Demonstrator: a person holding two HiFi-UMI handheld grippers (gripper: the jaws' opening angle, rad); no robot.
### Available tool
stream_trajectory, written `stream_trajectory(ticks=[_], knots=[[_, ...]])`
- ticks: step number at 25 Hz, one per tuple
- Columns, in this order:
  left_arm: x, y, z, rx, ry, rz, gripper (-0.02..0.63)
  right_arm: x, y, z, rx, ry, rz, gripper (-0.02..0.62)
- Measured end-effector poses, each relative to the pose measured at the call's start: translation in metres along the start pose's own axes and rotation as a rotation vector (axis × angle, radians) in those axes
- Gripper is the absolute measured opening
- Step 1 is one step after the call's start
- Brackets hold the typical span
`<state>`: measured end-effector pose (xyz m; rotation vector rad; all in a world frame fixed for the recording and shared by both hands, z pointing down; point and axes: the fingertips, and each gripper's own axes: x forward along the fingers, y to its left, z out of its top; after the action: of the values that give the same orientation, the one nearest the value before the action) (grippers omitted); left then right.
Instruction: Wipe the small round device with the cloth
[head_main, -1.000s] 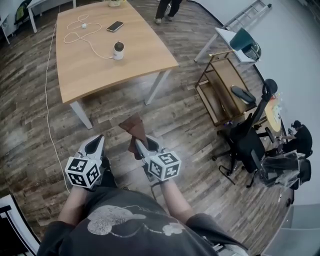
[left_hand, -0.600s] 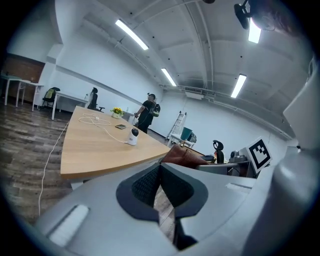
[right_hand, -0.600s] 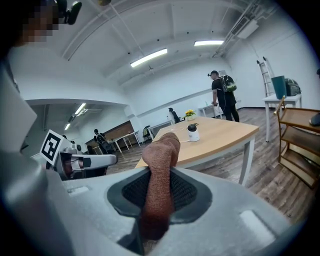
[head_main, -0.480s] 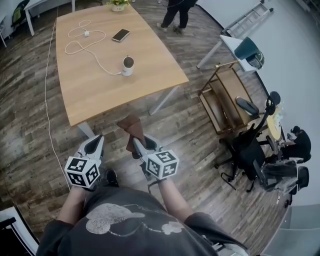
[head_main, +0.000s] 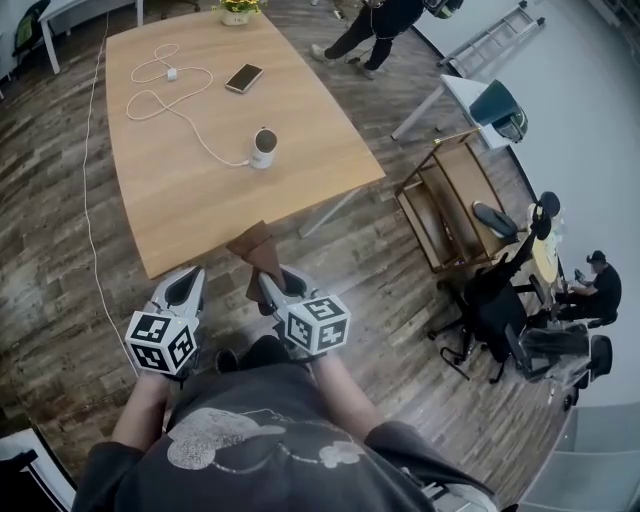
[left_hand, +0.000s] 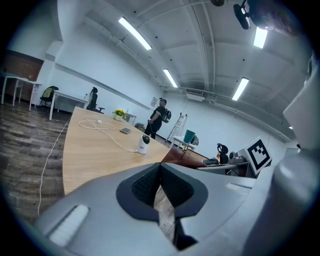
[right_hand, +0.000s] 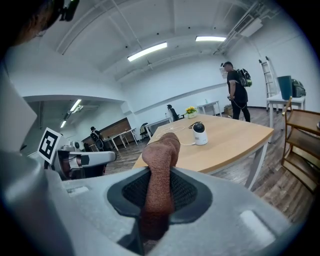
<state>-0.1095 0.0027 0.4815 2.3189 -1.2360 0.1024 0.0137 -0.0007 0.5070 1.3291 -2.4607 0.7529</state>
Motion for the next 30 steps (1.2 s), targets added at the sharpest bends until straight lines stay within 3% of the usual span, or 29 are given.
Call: stream_trajectory(ticks=[8, 21, 30], knots=[[0.023, 0.024, 0.014, -0.030, -0.022, 0.033, 0.018, 0.041, -0.025, 0.024, -0.009, 0.025, 0.015, 0.075], [0.088, 0.071, 0.056, -0.053, -0.049, 0.165, 0.018, 0.134, -0.061, 0.091, -0.052, 0.063, 0.142, 0.075], [0.136, 0.078, 0.083, -0.038, -0.040, 0.207, 0.018, 0.177, -0.122, 0.139, -0.050, 0.079, 0.119, 0.075]])
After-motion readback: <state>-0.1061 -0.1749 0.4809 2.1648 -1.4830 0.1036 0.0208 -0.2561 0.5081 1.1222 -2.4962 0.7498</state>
